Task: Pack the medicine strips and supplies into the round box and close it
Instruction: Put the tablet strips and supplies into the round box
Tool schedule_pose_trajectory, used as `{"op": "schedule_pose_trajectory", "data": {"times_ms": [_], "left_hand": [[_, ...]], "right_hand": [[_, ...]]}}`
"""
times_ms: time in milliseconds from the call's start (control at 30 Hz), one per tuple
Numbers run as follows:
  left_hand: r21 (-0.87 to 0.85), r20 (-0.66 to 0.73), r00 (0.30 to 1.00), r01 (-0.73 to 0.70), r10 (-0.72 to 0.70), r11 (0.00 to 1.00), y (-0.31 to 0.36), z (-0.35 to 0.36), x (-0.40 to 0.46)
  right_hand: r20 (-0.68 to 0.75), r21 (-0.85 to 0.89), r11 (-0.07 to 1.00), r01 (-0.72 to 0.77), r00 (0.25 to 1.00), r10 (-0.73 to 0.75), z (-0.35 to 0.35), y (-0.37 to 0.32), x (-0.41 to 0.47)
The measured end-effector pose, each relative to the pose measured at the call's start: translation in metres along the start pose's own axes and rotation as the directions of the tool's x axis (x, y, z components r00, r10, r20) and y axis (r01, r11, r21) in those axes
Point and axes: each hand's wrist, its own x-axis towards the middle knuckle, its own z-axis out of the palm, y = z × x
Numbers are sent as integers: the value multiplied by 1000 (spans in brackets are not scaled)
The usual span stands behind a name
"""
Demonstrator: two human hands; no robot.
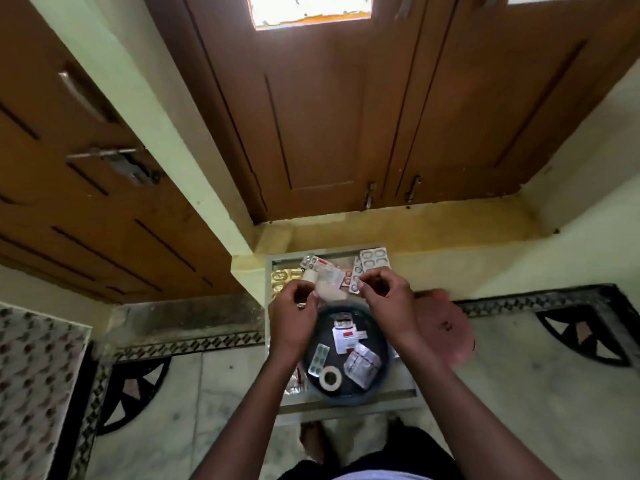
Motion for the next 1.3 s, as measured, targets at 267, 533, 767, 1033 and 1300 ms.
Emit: {"op": "schedule_pose_trajectory", "data": {"times_ms": [267,533,767,1033,1300], "left_hand": [[293,88,995,17,-44,956,-37,15,58],[434,148,986,9,-81,901,-53,32,79],[392,149,983,40,-106,919,-71,32,79],[181,127,975,159,-183,971,-65,22,77],[79,67,988,132,-137,988,-46,10,63]], "right_hand": [[175,-385,922,-38,978,114,57,14,43],[292,-617,786,-29,920,263,89,36,73],[281,-680,733,1,924,260,96,46,81],[268,-648,762,-12,932,244,94,44,81],[161,-487,872,53,986,30,68,32,70]]}}
